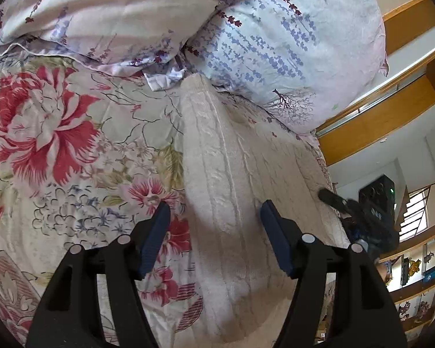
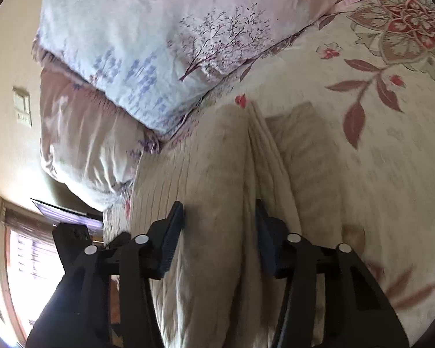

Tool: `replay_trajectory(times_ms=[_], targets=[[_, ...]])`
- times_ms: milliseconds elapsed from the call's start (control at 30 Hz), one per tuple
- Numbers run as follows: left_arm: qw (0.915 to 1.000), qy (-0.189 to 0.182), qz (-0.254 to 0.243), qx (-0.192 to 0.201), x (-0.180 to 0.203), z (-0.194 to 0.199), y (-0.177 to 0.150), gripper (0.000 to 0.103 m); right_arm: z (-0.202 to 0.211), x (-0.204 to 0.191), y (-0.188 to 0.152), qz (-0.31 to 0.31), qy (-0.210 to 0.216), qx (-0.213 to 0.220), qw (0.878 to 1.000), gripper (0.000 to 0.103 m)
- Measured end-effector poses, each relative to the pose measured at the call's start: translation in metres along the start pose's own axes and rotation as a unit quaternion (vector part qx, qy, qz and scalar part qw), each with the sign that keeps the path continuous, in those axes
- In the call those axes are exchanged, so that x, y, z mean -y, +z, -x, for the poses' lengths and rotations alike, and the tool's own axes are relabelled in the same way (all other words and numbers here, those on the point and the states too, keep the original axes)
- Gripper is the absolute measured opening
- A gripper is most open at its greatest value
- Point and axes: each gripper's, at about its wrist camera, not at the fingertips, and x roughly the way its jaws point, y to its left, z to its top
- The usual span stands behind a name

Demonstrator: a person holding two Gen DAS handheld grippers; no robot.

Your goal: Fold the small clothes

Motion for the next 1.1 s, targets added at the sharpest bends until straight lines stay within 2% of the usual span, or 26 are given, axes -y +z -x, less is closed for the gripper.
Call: replay_trajectory(times_ms=[133, 167, 300, 367, 400, 467, 533, 633, 733, 800, 900, 933, 1000, 1033, 1067, 1100], targets=[[1.0000, 0.001, 0.002, -0.001, 0.001, -0.007, 0.002, 0.069, -0.008, -0.003, 0.006, 0.018, -0.010, 0.011, 1.000, 0.021], [1.0000, 0.000, 0.004, -0.002, 0.000, -0.007, 0.002, 0.069, -0.006, -0.007, 0.005, 0.032, -0.017, 0.018, 0.999, 0.018], [1.0000, -0.004, 0.005, -0.003, -0.001, -0.006, -0.002, 0.069, 0.020, -0.043, -0.011, 0.133, -0.062, 0.085, 0.986, 0.016], [0.9999, -0.009, 0.003, -0.005, 0.000, -0.007, -0.003, 0.069, 0.040, -0.066, -0.025, 0.189, -0.088, 0.127, 0.970, 0.016], [0.9999, -0.013, 0.000, -0.006, 0.002, -0.007, -0.004, 0.069, 0.045, -0.071, -0.029, 0.203, -0.097, 0.138, 0.964, 0.016], [0.9998, -0.017, -0.007, -0.006, 0.004, -0.007, -0.007, 0.070, 0.057, -0.081, -0.042, 0.246, -0.135, 0.171, 0.944, 0.016], [0.9997, -0.017, -0.017, -0.009, 0.009, -0.009, -0.011, 0.070, 0.059, -0.074, -0.042, 0.245, -0.165, 0.173, 0.940, 0.016], [0.9993, -0.019, -0.027, -0.016, 0.014, -0.012, -0.016, 0.070, 0.063, -0.050, -0.033, 0.201, -0.174, 0.166, 0.950, 0.015], [0.9988, -0.022, -0.039, -0.020, 0.019, -0.013, -0.019, 0.070, 0.070, -0.034, -0.028, 0.166, -0.158, 0.174, 0.958, 0.015], [0.9985, -0.022, -0.045, -0.020, 0.021, -0.015, -0.019, 0.070, 0.070, -0.027, -0.026, 0.156, -0.159, 0.176, 0.959, 0.015], [0.9983, -0.027, -0.045, -0.026, 0.022, -0.018, -0.020, 0.070, 0.054, -0.007, -0.019, 0.131, -0.193, 0.148, 0.961, 0.015], [0.9983, -0.028, -0.044, -0.027, 0.023, -0.019, -0.020, 0.070, 0.045, 0.007, -0.014, 0.108, -0.201, 0.127, 0.965, 0.016], [0.9982, -0.030, -0.043, -0.028, 0.023, -0.018, -0.022, 0.070, 0.046, 0.022, -0.009, 0.069, -0.177, 0.115, 0.975, 0.019], [0.9981, -0.032, -0.044, -0.029, 0.023, -0.016, -0.024, 0.070, 0.052, 0.024, -0.010, 0.058, -0.168, 0.120, 0.977, 0.023], [0.9980, -0.033, -0.045, -0.029, 0.023, -0.015, -0.025, 0.070, 0.059, 0.026, -0.012, 0.050, -0.163, 0.126, 0.977, 0.038], [0.9979, -0.033, -0.046, -0.030, 0.023, -0.013, -0.027, 0.070, 0.067, 0.026, -0.014, 0.043, -0.161, 0.132, 0.977, 0.044]])
